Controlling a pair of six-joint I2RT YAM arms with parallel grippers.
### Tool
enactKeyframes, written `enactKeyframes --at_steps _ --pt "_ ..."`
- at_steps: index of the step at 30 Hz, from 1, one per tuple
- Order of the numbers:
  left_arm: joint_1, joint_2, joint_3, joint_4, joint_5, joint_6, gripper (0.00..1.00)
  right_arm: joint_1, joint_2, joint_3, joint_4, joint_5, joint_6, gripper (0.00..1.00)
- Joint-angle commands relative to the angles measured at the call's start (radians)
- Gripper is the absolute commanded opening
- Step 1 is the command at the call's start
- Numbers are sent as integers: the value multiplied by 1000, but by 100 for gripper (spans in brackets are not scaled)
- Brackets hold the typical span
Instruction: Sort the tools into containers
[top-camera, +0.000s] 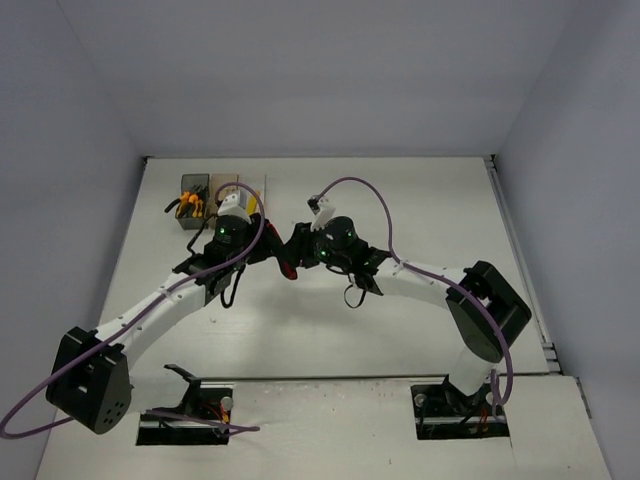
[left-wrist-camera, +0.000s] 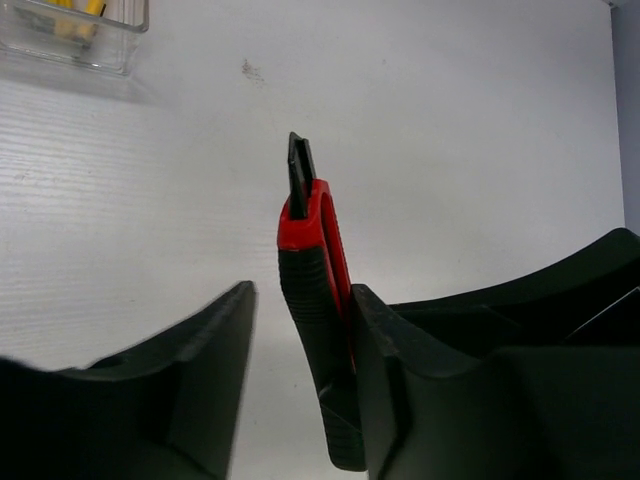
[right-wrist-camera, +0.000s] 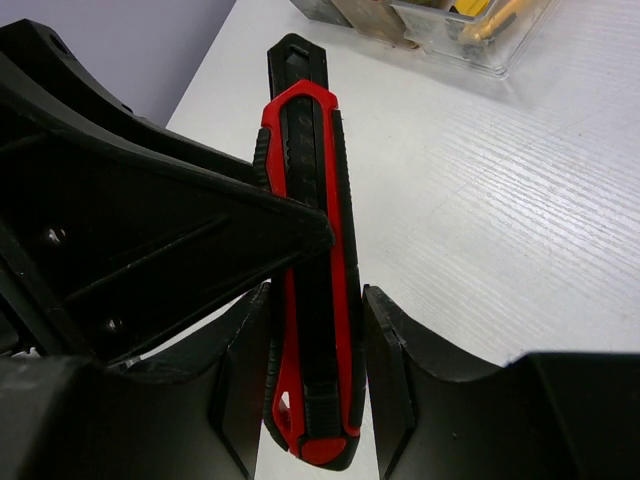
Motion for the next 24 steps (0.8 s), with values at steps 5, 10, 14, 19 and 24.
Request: enactKeyframes --at_steps 5,10,14,19,24 --pt "-6 34 71 97 3 -14 1 9 -49 7 147 -27 -6 0" --pt "22 67 131 72 7 77 0 -12 -50 -8 137 -39 -24 33" --pt "93 117 212 19 73 160 0 -44 -82 -33 109 -48 -42 56" --pt "201 217 385 -94 132 289 0 -95 -169 -54 -7 -26 -129 71" --pt "253 370 611 -199 142 434 0 -125 -279 -100 -146 30 -221 72"
